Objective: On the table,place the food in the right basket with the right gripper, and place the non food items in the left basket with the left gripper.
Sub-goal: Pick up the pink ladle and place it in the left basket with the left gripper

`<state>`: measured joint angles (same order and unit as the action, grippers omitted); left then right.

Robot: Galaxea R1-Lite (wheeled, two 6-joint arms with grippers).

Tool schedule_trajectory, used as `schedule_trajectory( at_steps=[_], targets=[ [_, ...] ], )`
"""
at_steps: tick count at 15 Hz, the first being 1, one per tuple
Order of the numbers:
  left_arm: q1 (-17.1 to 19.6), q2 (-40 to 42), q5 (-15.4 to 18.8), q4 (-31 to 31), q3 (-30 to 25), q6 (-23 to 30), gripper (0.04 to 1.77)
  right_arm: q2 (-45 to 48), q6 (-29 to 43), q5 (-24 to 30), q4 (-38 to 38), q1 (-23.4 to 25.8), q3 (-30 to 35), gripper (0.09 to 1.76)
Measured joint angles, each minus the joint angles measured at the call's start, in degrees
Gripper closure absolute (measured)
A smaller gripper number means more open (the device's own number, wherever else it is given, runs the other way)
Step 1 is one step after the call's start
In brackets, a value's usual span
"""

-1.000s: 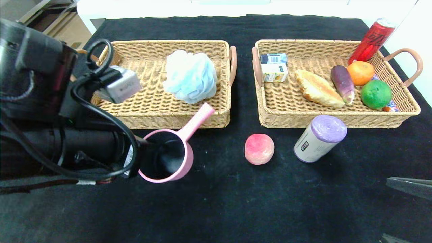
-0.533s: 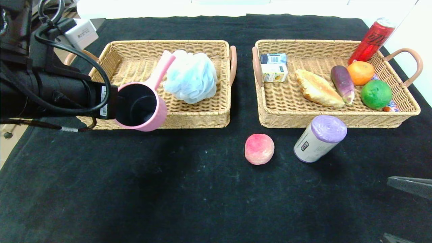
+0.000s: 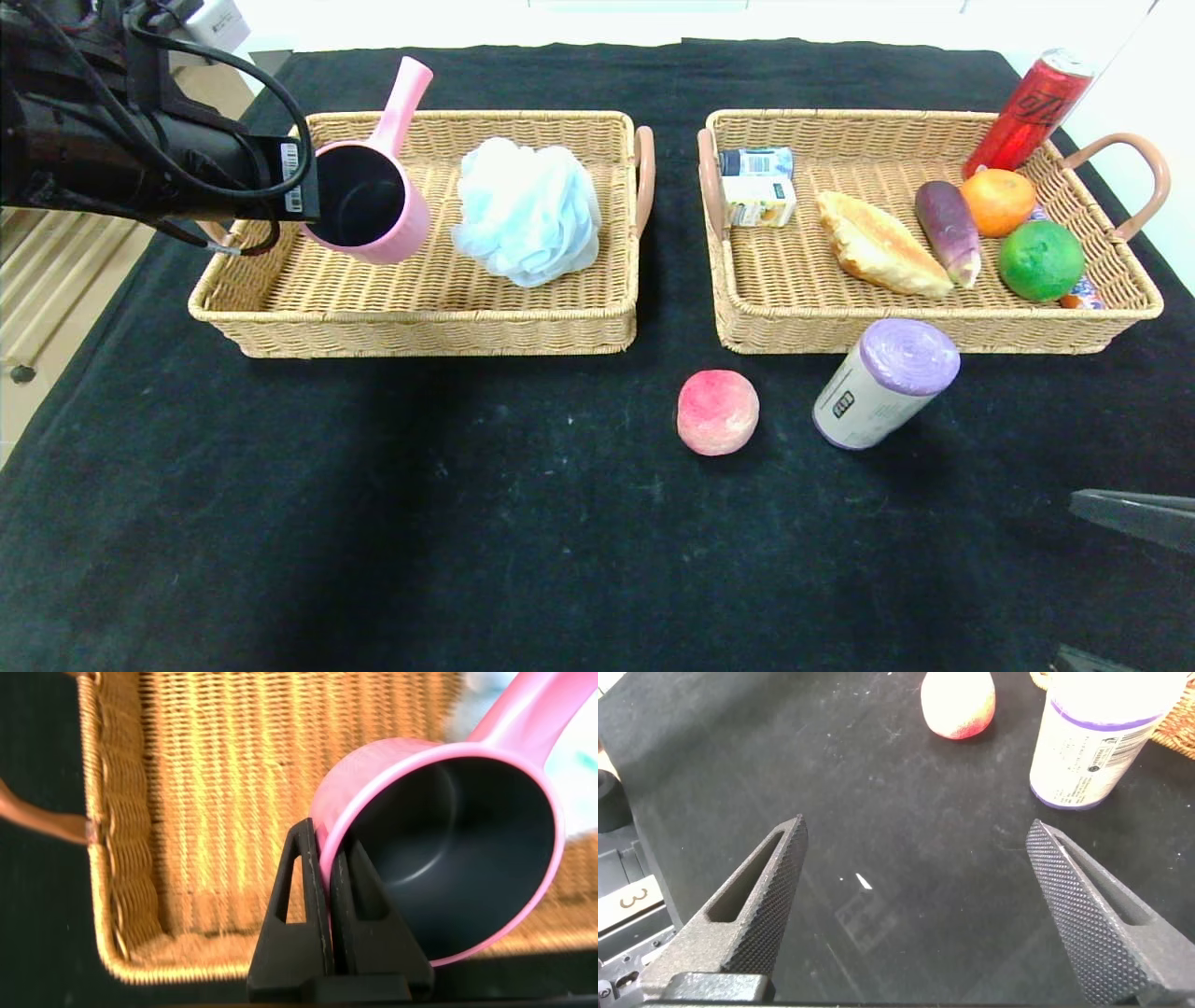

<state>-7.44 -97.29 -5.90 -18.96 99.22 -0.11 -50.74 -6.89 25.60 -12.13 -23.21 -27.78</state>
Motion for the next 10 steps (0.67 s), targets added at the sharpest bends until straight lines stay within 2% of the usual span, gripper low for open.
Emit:
schedule_trajectory(
  at_steps=[4, 7, 10],
  targets=[
    [2.3, -5.6, 0.2, 7.9, 2.2, 0.1, 1.66, 0.1, 0.0, 0.0, -0.2, 0.1, -0.2, 0.14],
    [3.8, -7.9, 2.6, 10.5, 2.7, 0.1, 1.66, 0.2, 0.1, 0.0, -0.2, 0.1, -0.3, 0.14],
    [4.2, -8.8, 3.1, 11.3, 2.7, 0.1, 1.66, 0.4, 0.1, 0.0, -0.2, 0.1, -0.3, 0.14]
  ],
)
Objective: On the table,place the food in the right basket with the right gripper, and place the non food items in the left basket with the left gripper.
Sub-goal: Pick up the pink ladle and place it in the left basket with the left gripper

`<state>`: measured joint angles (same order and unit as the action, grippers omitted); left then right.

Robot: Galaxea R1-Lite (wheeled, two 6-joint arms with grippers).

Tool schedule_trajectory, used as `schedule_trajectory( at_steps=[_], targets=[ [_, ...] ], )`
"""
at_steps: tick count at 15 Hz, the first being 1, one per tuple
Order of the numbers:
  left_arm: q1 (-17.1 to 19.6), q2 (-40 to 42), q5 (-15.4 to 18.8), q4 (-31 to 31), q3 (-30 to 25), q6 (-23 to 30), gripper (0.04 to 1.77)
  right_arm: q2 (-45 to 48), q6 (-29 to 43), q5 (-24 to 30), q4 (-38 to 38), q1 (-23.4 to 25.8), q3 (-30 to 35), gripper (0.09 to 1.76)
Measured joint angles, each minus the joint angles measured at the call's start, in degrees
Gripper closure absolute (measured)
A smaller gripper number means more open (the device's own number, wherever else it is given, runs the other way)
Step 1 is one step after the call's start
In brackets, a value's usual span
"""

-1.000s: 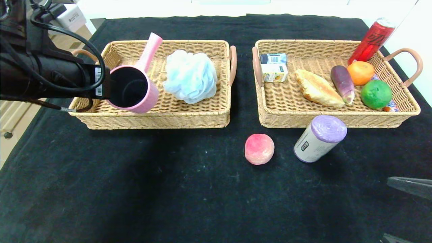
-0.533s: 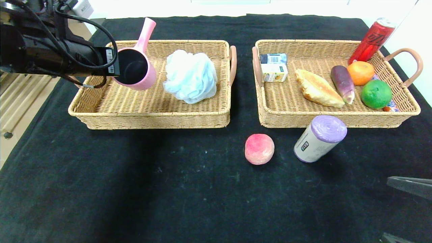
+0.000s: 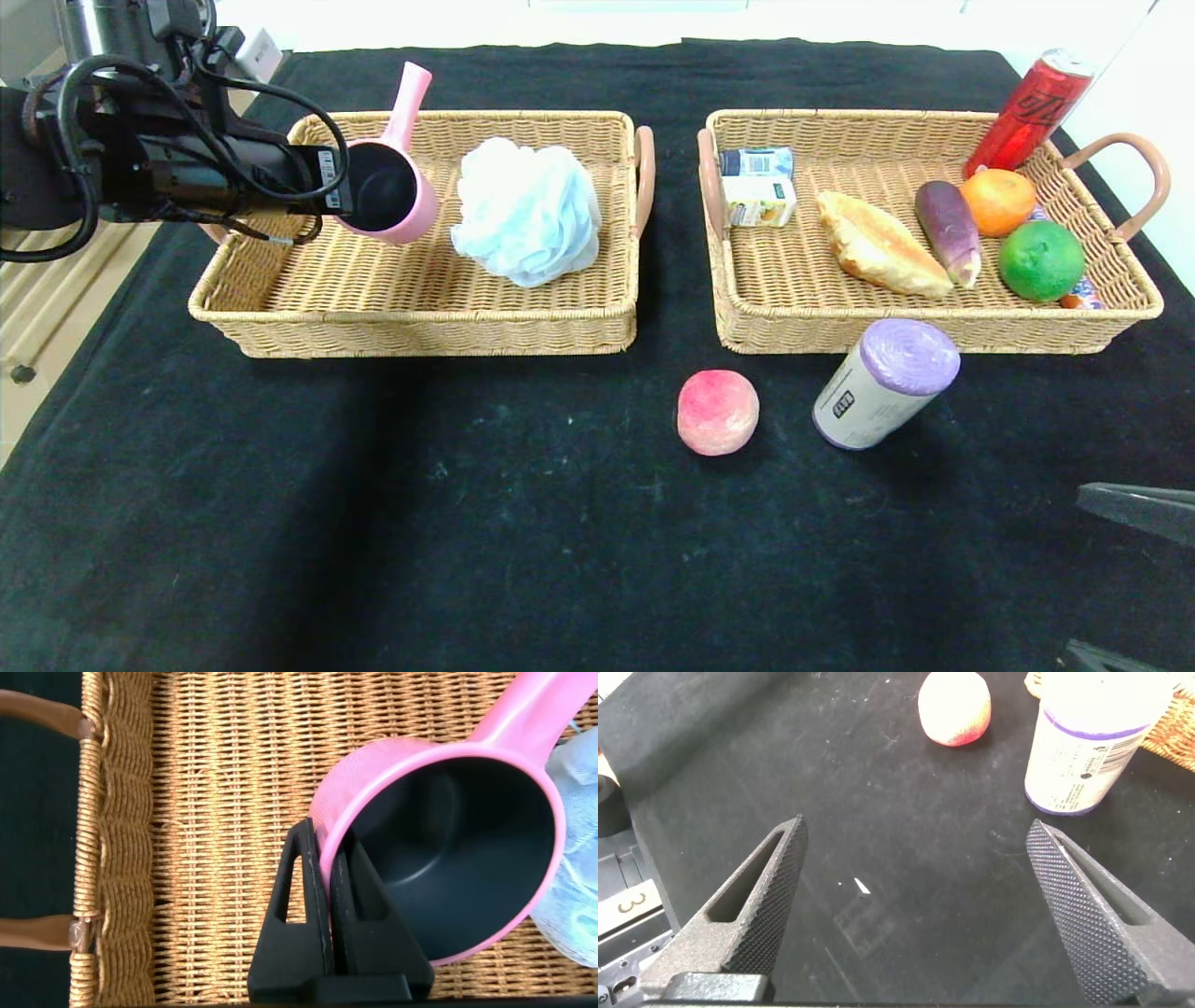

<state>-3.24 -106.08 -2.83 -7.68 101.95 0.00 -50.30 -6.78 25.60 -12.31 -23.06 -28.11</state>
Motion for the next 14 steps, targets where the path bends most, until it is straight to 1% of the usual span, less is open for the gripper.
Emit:
schedule_trajectory(
  at_steps=[1, 2, 3, 4, 6, 7, 10, 12, 14],
  targets=[
    [0.0, -0.2, 0.0, 0.0, 0.1, 0.0, 1.66, 0.1, 0.0, 0.0, 0.0, 0.0, 0.0, 0.14],
    [0.1, -0.3, 0.0, 0.0, 0.1, 0.0, 1.56, 0.2, 0.0, 0.0, 0.0, 0.0, 0.0, 0.14],
    [0.1, -0.5, 0.0, 0.0, 0.1, 0.1, 1.37, 0.2, 0.0, 0.0, 0.0, 0.0, 0.0, 0.14],
    [0.1, -0.5, 0.0, 0.0, 0.1, 0.4, 1.22, 0.3, 0.0, 0.0, 0.0, 0.0, 0.0, 0.14],
    [0.0, -0.6, 0.0, 0.0, 0.0, 0.6, 0.96, 0.3, 0.0, 0.0, 0.0, 0.0, -0.1, 0.14],
    [0.0, -0.6, 0.0, 0.0, 0.0, 0.7, 0.86, 0.4, 0.0, 0.0, 0.0, 0.0, -0.1, 0.14],
    [-0.2, 0.1, 0.0, -0.1, -0.6, 0.7, 0.62, 0.4, 0.0, 0.0, 0.0, 0.0, -0.1, 0.14],
    [-0.4, 1.3, 0.0, -0.1, -1.8, 0.7, 0.5, 0.4, 0.0, 0.0, 0.0, 0.0, 0.0, 0.14],
    [-0.5, 3.5, 0.5, -0.2, -4.6, 0.5, 0.41, 0.4, 0.0, 0.0, 0.1, 0.0, 0.0, 0.14]
  ],
)
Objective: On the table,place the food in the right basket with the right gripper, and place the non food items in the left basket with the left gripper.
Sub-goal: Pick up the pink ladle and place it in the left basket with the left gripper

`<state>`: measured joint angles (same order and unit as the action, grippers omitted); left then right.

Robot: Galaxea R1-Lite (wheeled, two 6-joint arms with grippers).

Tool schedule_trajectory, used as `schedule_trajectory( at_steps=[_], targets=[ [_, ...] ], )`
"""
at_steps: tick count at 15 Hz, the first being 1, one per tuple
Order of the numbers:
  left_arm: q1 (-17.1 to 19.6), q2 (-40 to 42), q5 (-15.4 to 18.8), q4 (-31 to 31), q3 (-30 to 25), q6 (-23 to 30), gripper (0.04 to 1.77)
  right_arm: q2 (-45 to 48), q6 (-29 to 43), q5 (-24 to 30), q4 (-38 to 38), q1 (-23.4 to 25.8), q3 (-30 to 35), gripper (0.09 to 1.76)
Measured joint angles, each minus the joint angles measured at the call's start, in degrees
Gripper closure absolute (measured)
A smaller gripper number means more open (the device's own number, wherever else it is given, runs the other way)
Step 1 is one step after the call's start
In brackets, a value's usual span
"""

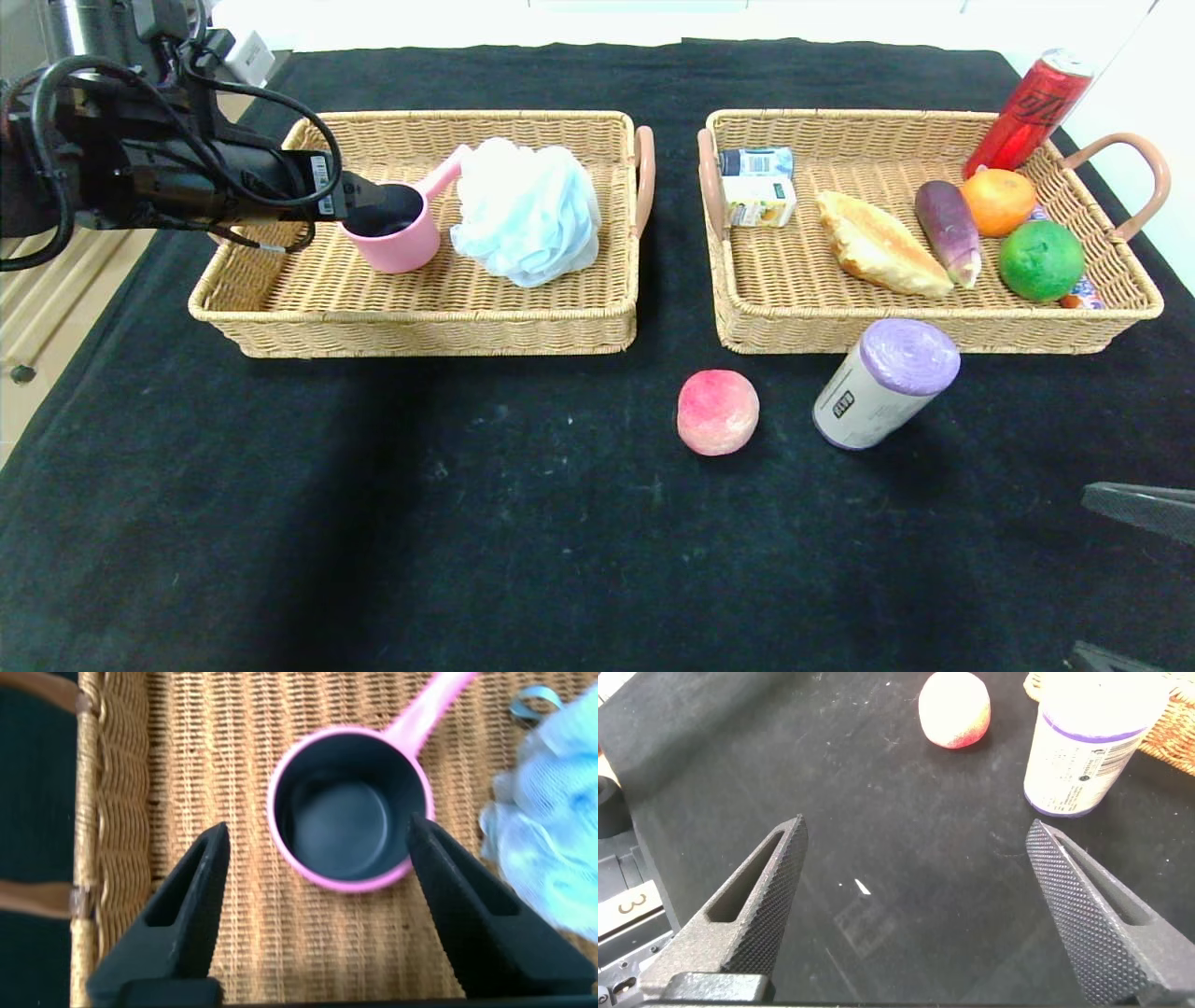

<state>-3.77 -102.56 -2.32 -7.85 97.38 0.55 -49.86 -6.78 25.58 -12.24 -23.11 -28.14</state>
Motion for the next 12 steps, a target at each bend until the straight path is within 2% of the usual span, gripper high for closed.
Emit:
schedule_trajectory(
  at_steps=[4, 8, 12],
  targets=[
    [-2.1, 7.9, 2.7, 0.0, -9.2, -0.2, 0.28, -0.1, 0.0, 0.0, 0.0, 0.0, 0.2, 0.14],
    [-7.2, 16.6, 3.6, 0.0, -18.8, -0.5, 0.21, 0.0, 0.0, 0.0, 0.0, 0.0, 0.2, 0.14],
    [-12.2, 22.8, 3.7, 0.1, -26.0, -0.5, 0.16, -0.1, 0.0, 0.0, 0.1, 0.1, 0.3, 0.14]
  ],
)
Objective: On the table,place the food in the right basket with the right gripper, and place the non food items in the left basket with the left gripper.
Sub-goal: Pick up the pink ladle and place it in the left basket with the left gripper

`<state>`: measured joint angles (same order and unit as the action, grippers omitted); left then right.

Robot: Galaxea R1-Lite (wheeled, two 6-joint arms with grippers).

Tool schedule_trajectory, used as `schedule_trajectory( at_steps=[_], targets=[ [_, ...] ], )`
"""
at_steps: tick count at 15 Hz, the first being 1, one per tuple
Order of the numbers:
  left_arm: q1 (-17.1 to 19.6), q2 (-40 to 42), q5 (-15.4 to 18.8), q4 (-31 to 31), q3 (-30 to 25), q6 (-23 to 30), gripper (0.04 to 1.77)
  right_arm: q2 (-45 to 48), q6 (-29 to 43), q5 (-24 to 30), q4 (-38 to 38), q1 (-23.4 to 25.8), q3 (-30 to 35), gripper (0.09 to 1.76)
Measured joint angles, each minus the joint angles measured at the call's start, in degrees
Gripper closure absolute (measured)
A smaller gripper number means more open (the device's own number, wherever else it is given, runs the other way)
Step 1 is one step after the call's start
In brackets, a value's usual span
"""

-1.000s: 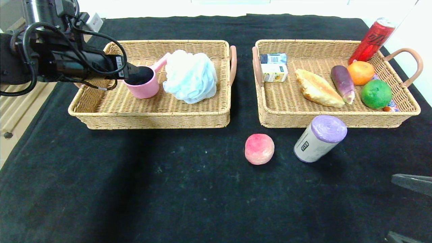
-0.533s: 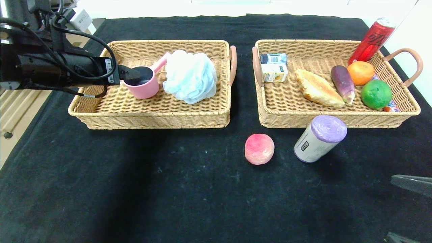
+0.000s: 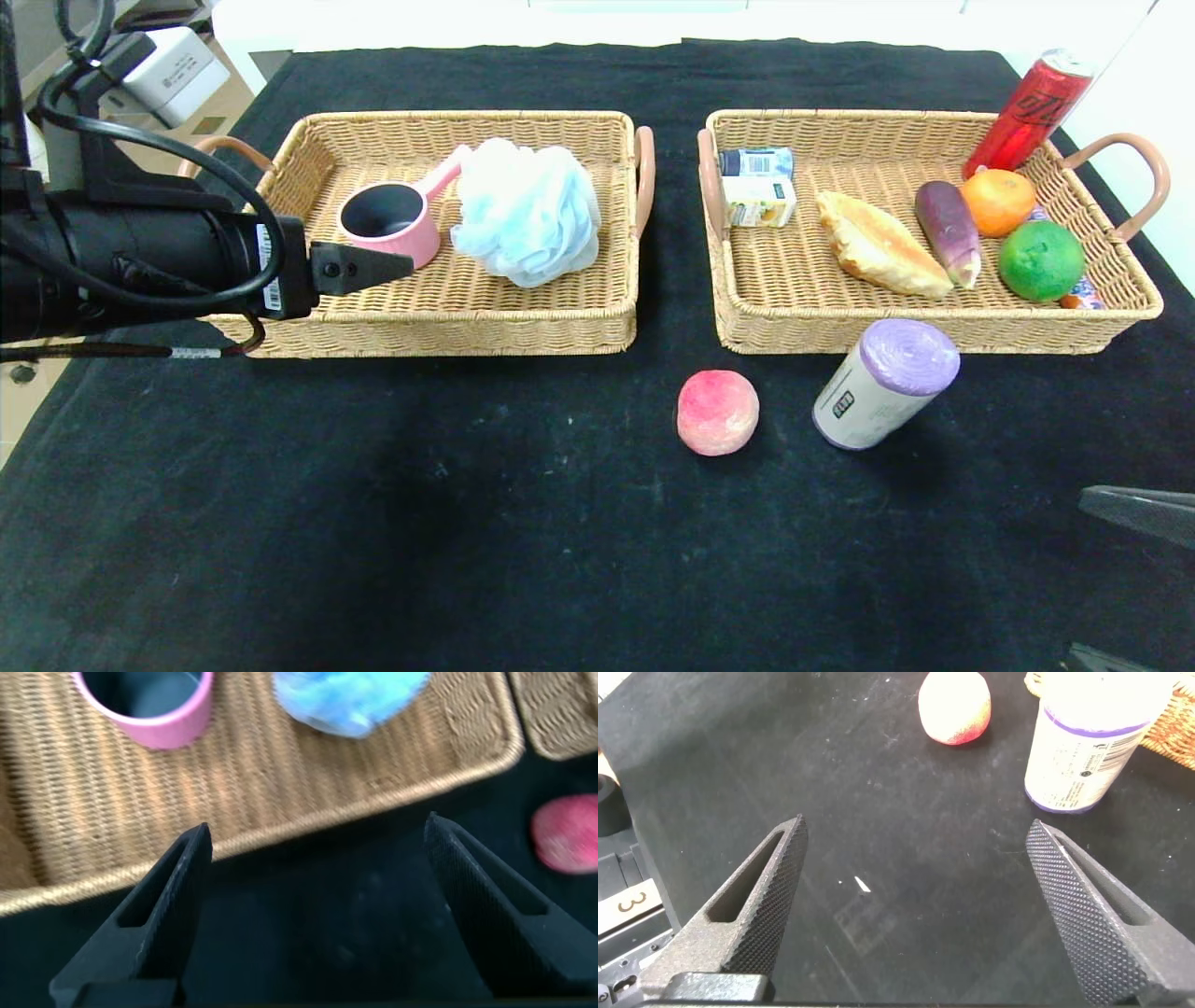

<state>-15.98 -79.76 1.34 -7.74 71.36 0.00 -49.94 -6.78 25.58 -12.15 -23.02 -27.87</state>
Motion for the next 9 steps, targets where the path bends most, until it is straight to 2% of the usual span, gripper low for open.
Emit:
schedule_trajectory(
  at_steps=[5, 9],
  targets=[
    [-8.2, 4.0, -0.2, 0.6, -7.1, -0.1, 0.13, -0.2, 0.1, -0.1, 0.1, 0.1, -0.1, 0.14],
    [-14.4, 5.3, -0.3, 6.6, -13.0, -0.1, 0.12, -0.9, 0.1, -2.9, 0.0, 0.1, -0.5, 0.14]
  ],
)
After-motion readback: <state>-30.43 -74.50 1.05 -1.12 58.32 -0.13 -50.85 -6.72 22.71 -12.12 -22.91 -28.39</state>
